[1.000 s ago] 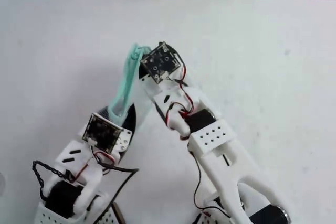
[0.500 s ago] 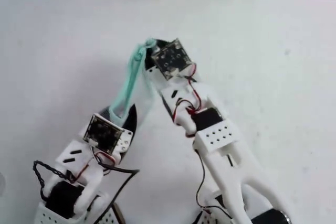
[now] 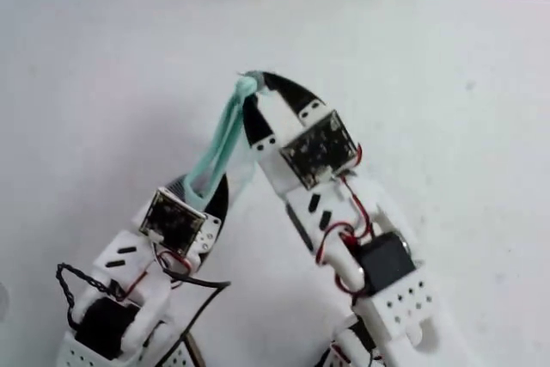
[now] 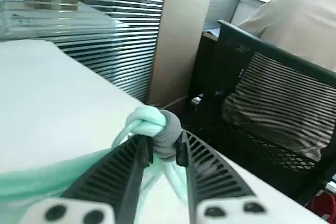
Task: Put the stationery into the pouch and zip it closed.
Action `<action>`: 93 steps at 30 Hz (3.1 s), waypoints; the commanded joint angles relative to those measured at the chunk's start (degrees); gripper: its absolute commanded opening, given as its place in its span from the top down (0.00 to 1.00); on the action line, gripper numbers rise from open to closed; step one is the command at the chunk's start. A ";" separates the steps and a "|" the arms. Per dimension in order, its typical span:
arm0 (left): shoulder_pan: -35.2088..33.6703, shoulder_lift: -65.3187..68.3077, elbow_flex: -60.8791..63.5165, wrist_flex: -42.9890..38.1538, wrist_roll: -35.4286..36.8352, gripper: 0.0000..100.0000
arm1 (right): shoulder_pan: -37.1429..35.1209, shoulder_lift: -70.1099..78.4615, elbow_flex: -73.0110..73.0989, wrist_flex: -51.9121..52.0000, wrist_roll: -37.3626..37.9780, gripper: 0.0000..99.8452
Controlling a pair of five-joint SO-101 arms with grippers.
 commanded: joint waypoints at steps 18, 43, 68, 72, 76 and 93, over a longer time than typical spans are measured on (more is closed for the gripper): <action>0.92 0.13 0.09 -0.35 -0.62 0.98 | -8.57 -9.98 -15.21 27.21 -0.18 0.97; 0.92 0.13 0.18 -0.35 -0.62 0.98 | -6.99 30.81 -40.97 30.81 -2.99 0.75; 0.92 0.13 0.18 -0.62 -0.44 0.98 | -6.37 24.13 -43.34 44.53 -3.43 0.98; 0.92 0.13 0.18 -0.62 -0.35 0.98 | -7.69 24.13 -43.16 48.57 -3.52 0.98; 0.92 0.13 0.18 -0.62 -0.35 0.98 | -7.69 24.04 -43.16 51.74 -6.15 0.98; 0.92 0.13 0.00 -0.62 -0.35 0.98 | -6.02 24.66 -54.15 53.93 0.09 0.82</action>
